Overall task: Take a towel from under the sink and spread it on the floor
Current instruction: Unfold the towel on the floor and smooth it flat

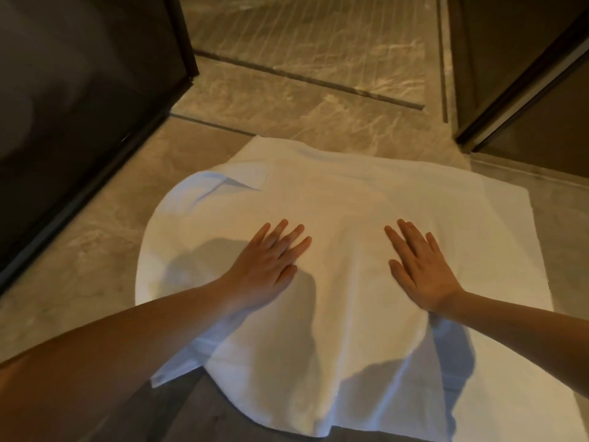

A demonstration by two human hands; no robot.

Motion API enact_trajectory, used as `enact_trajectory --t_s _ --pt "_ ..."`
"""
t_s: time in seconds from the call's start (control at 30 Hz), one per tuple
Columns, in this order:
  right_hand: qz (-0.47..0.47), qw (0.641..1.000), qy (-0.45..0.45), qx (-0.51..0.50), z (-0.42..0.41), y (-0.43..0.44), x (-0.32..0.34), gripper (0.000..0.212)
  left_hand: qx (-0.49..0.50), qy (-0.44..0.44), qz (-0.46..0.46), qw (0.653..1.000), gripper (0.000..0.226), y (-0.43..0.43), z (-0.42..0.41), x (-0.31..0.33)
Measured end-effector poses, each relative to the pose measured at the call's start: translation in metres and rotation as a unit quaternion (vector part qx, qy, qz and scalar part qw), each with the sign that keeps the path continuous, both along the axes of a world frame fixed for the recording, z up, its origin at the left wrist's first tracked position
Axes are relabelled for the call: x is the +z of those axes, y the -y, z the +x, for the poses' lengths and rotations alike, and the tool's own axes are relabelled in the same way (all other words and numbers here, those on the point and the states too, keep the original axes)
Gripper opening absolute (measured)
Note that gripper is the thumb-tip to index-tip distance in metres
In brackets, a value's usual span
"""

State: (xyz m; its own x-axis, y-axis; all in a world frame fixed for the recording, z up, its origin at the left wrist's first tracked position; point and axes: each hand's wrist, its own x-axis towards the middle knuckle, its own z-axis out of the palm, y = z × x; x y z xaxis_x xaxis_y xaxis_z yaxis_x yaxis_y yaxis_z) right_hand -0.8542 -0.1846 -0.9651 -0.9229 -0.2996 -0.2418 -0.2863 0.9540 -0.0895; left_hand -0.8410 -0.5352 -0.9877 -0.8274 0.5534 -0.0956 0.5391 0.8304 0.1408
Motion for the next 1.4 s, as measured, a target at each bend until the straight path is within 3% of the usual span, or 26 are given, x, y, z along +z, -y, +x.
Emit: enact_trajectory --t_s 0.57,0.77,0.93,1.1,1.23,1.3,1.4 --pt "-0.024 0.998 0.045 -0.037 0.037 0.015 0.015 0.073 -0.042 0.016 -0.014 0.999 0.054 0.015 0.032 0.011" --pt "-0.067 0.997 -0.031 0.029 -0.043 0.068 0.062 0.065 0.031 0.031 0.041 0.998 0.051 0.035 0.007 0.021" --pt "-0.089 0.991 -0.024 0.101 -0.055 0.148 0.041 0.056 0.088 0.024 0.048 0.995 0.052 0.047 -0.006 0.021" --pt "-0.125 0.992 -0.033 0.003 -0.065 0.200 0.005 0.055 0.100 0.000 0.047 0.994 0.052 0.066 -0.026 0.015" --pt "-0.092 0.994 -0.046 -0.035 -0.073 0.206 -0.017 0.056 0.111 -0.013 0.000 0.994 0.053 0.088 -0.060 0.008" --pt "-0.090 0.994 -0.051 -0.033 -0.075 0.204 -0.021 0.057 0.148 -0.020 -0.029 0.988 0.053 0.096 -0.079 0.006" --pt "-0.092 0.993 -0.061 -0.032 -0.080 0.203 -0.024 0.057 0.222 0.001 0.008 0.975 0.052 0.105 -0.097 0.002"
